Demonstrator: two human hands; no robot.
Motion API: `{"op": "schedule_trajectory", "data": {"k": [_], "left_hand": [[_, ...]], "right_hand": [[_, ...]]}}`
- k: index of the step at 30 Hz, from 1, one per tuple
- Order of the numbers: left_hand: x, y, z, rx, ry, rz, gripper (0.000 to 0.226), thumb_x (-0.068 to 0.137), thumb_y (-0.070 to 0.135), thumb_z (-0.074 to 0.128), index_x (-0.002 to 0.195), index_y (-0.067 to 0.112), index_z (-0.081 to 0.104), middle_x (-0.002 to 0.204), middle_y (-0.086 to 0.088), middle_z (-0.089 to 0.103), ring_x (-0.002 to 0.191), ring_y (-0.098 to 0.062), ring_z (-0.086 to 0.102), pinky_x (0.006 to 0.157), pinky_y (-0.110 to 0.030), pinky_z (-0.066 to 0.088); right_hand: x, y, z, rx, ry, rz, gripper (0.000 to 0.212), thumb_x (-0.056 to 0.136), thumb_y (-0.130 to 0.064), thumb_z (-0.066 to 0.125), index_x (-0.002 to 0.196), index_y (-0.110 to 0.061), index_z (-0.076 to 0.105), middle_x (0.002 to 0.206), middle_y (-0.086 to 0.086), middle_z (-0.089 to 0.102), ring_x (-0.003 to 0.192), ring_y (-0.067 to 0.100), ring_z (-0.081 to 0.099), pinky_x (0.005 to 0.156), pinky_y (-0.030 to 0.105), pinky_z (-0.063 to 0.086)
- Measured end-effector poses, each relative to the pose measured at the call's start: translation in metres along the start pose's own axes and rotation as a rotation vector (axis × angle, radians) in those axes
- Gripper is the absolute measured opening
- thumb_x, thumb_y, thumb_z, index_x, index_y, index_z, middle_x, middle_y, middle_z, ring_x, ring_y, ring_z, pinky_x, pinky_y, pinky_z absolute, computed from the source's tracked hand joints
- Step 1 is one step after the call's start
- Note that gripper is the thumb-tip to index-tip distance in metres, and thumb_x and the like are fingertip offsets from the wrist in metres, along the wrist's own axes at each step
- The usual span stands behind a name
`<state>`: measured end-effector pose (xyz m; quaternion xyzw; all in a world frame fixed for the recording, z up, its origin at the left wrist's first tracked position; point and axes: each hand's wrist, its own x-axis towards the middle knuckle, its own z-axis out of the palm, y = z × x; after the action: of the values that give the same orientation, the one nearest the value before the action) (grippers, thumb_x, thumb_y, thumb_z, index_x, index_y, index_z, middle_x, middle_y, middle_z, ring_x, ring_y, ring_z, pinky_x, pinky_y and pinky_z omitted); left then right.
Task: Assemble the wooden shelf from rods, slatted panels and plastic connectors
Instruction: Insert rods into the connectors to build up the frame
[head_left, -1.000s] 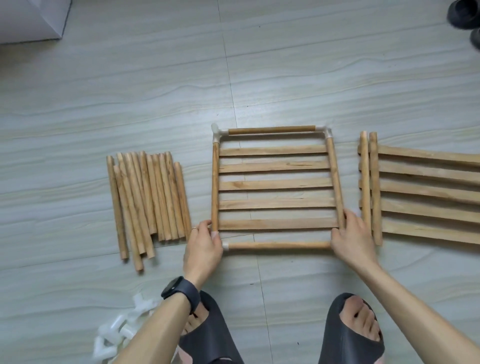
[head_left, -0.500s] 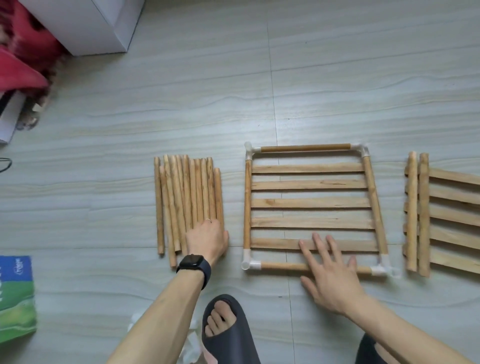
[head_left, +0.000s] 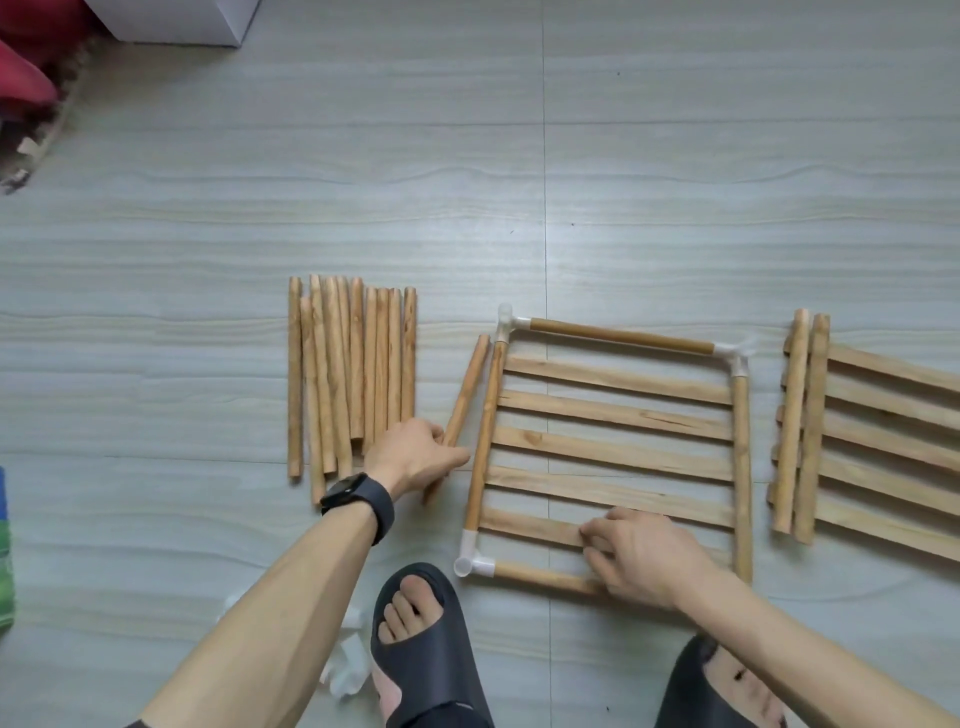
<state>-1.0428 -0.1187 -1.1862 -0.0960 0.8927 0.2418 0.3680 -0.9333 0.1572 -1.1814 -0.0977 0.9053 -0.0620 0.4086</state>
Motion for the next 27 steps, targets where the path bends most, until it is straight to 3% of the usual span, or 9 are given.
{"op": "schedule_trajectory", "data": {"k": [3, 5, 10, 13, 15, 16, 18, 21, 27], "left_hand": [[-0.007, 0.011, -0.006, -0.533, -0.037, 0.125, 0.035, 0.075, 0.019, 0.072, 0.059, 0.021, 0.040, 0.055, -0.001, 0.058, 0.069, -0.023, 0.070, 0.055, -0.030, 0.048], [-0.014, 0.023, -0.006, -0.605, 0.040, 0.231, 0.037, 0.071, 0.024, 0.071, 0.059, 0.022, 0.037, 0.055, 0.000, 0.047, 0.062, -0.018, 0.062, 0.056, -0.028, 0.048], [-0.031, 0.046, 0.015, 0.093, 0.286, 0.797, 0.029, 0.079, 0.038, 0.061, 0.062, 0.028, 0.040, 0.052, 0.010, 0.046, 0.048, -0.008, 0.044, 0.046, -0.022, 0.043], [-0.021, 0.056, 0.029, 0.362, 0.293, 0.940, 0.025, 0.097, 0.044, 0.054, 0.080, 0.026, 0.053, 0.066, 0.009, 0.055, 0.061, -0.014, 0.054, 0.054, -0.032, 0.049], [-0.002, 0.061, 0.033, 0.373, 0.311, 0.807, 0.035, 0.101, 0.057, 0.040, 0.103, 0.027, 0.059, 0.103, 0.002, 0.067, 0.099, -0.018, 0.061, 0.080, -0.034, 0.052], [0.010, 0.062, 0.034, 0.359, 0.314, 0.698, 0.045, 0.102, 0.059, 0.035, 0.122, 0.026, 0.057, 0.135, -0.004, 0.059, 0.127, -0.022, 0.052, 0.101, -0.040, 0.046], [0.034, 0.056, 0.039, 0.390, 0.311, 0.499, 0.063, 0.104, 0.055, 0.027, 0.157, 0.021, 0.027, 0.170, -0.003, 0.008, 0.155, -0.021, 0.011, 0.124, -0.049, 0.017], [0.048, 0.040, 0.059, 0.448, 0.268, 0.416, 0.074, 0.106, 0.046, 0.027, 0.159, 0.021, -0.019, 0.162, 0.004, -0.036, 0.156, -0.017, -0.010, 0.126, -0.050, 0.005], [0.047, 0.037, 0.073, 0.375, 0.285, 0.341, 0.074, 0.107, 0.043, 0.025, 0.156, 0.024, -0.027, 0.158, 0.004, -0.043, 0.156, -0.018, -0.010, 0.126, -0.051, 0.007]], "right_hand": [[0.012, 0.006, -0.027, 0.202, -0.014, -0.032, 0.042, 0.099, -0.053, 0.048, 0.126, -0.028, 0.068, 0.121, -0.004, 0.071, 0.110, 0.018, 0.065, 0.091, 0.031, 0.051], [0.025, 0.008, -0.052, 0.567, 0.067, 0.001, 0.040, 0.096, -0.057, 0.057, 0.117, -0.026, 0.071, 0.103, -0.009, 0.073, 0.086, 0.008, 0.067, 0.073, 0.024, 0.049], [0.051, 0.010, -0.126, 1.457, 0.172, 0.088, 0.065, 0.078, -0.071, 0.067, 0.114, -0.018, 0.065, 0.077, -0.003, 0.055, 0.048, 0.007, 0.040, 0.044, 0.021, 0.034], [0.057, 0.013, -0.156, 1.261, 0.412, 0.107, 0.040, 0.091, -0.053, 0.067, 0.089, -0.013, 0.071, 0.067, -0.001, 0.052, 0.046, 0.011, 0.043, 0.047, 0.028, 0.040], [0.053, 0.015, -0.168, 0.995, 0.606, 0.162, 0.044, 0.090, -0.055, 0.061, 0.078, -0.014, 0.071, 0.068, -0.001, 0.066, 0.054, 0.018, 0.056, 0.059, 0.037, 0.050], [0.051, 0.017, -0.174, 0.921, 0.695, 0.170, 0.047, 0.089, -0.057, 0.059, 0.078, -0.014, 0.072, 0.069, 0.000, 0.070, 0.058, 0.020, 0.062, 0.063, 0.039, 0.054], [0.045, 0.019, -0.185, 0.857, 0.835, 0.144, 0.050, 0.089, -0.061, 0.057, 0.079, -0.015, 0.073, 0.071, 0.004, 0.072, 0.062, 0.021, 0.066, 0.067, 0.044, 0.058], [0.041, 0.013, -0.199, 0.778, 0.904, 0.063, 0.045, 0.092, -0.063, 0.056, 0.085, -0.023, 0.074, 0.082, -0.004, 0.074, 0.063, 0.021, 0.069, 0.069, 0.047, 0.059], [0.056, -0.011, -0.220, 0.698, 1.004, -0.060, 0.032, 0.097, -0.055, 0.058, 0.089, -0.027, 0.072, 0.086, -0.005, 0.075, 0.066, 0.023, 0.071, 0.069, 0.051, 0.059]]}}
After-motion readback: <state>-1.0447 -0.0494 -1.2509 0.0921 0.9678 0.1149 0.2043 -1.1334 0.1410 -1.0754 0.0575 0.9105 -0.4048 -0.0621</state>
